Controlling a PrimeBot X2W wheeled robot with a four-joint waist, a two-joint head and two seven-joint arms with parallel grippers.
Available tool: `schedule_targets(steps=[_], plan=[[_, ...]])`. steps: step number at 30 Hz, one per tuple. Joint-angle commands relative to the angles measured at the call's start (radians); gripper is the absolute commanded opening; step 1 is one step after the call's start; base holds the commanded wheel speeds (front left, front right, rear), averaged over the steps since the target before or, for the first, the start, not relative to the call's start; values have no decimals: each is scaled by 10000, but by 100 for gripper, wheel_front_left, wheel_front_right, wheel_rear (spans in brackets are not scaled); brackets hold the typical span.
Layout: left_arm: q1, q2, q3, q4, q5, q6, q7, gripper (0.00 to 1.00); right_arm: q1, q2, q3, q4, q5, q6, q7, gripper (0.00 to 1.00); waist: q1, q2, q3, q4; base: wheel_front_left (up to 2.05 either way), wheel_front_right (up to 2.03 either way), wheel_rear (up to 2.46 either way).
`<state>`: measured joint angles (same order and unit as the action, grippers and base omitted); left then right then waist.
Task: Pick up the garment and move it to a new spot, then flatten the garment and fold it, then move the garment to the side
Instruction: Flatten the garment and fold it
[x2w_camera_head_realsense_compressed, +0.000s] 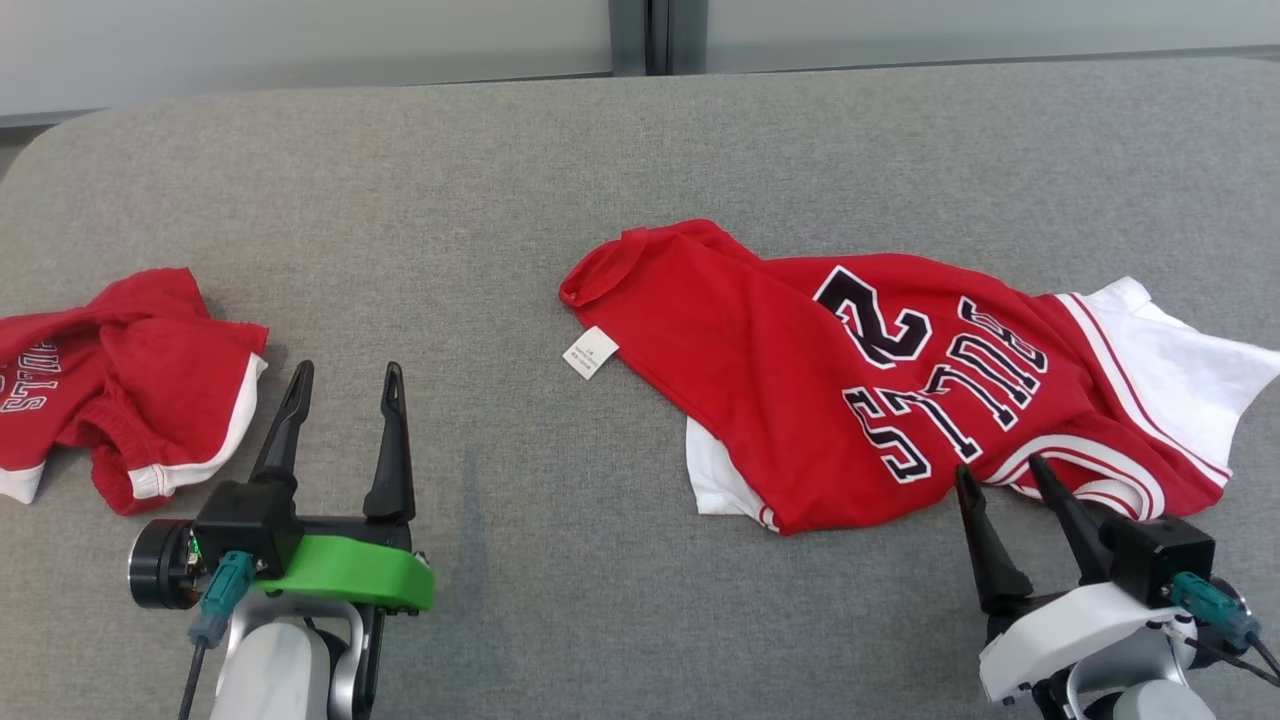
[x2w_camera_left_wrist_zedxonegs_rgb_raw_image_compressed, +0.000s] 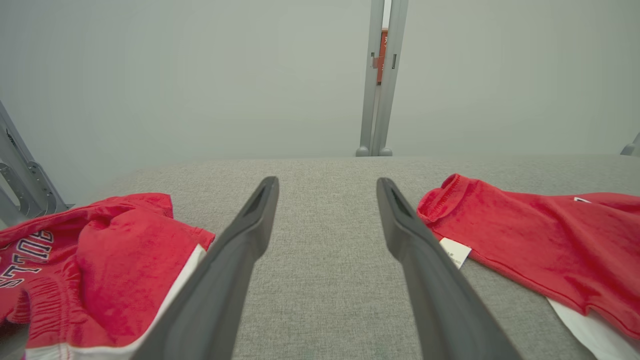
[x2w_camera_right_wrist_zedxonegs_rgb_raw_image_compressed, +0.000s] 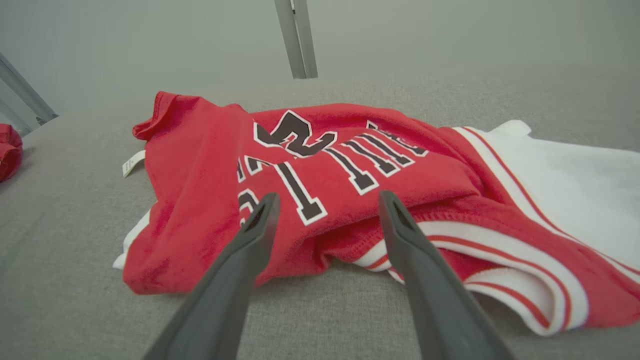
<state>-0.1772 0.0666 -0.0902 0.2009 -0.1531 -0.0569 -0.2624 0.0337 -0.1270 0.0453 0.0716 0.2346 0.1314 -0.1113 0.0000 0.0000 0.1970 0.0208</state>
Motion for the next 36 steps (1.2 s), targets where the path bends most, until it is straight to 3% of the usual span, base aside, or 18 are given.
schedule_targets(steps=[1, 11, 12, 13, 14, 19, 23, 31, 36], plan=[[-153, 20, -4, -21, 80, 61, -34, 100, 15, -3, 40, 290, 56, -14, 30, 100, 0, 0, 183, 62, 0, 0, 0], [-526, -43, -162, -37, 42, 71, -34, 100, -1101, -48, -150, 2361, 269, -14, -257, 100, 0, 0, 730, 243, 0, 0, 0], [-548, -45, -175, -13, 39, 64, -34, 100, -1203, -22, -148, 2563, 352, -14, -206, 50, 0, 0, 743, 270, 0, 0, 0], [-566, -44, -182, 3, 37, 59, -34, 100, -1269, -12, -122, 2681, 385, -14, -202, 16, 0, 0, 748, 290, 0, 0, 0], [-592, -48, -183, 11, 32, 57, -34, 100, -1347, -48, -65, 2746, 424, -14, -336, 0, 0, 0, 754, 314, 0, 0, 0], [-550, -64, -123, 22, 13, 87, -34, 100, -1402, -269, -20, 2288, 529, -14, -973, 0, 0, 0, 679, 318, 0, 0, 0], [-406, -64, -50, -5, 25, 107, -34, 100, -1159, -460, -189, 1194, 379, -14, -1103, 0, 0, 0, 570, 250, 0, 0, 0], [-432, -77, -30, -63, 42, 45, -34, 100, -1320, -915, -402, -1216, 133, -14, 15, 0, 0, 0, 469, 260, 0, 0, 0], [-511, -106, -184, -69, -56, 16, -34, 100, -1915, -1251, 9, -1687, 283, -14, 710, 0, 0, 0, 528, 513, 0, 0, 0]])
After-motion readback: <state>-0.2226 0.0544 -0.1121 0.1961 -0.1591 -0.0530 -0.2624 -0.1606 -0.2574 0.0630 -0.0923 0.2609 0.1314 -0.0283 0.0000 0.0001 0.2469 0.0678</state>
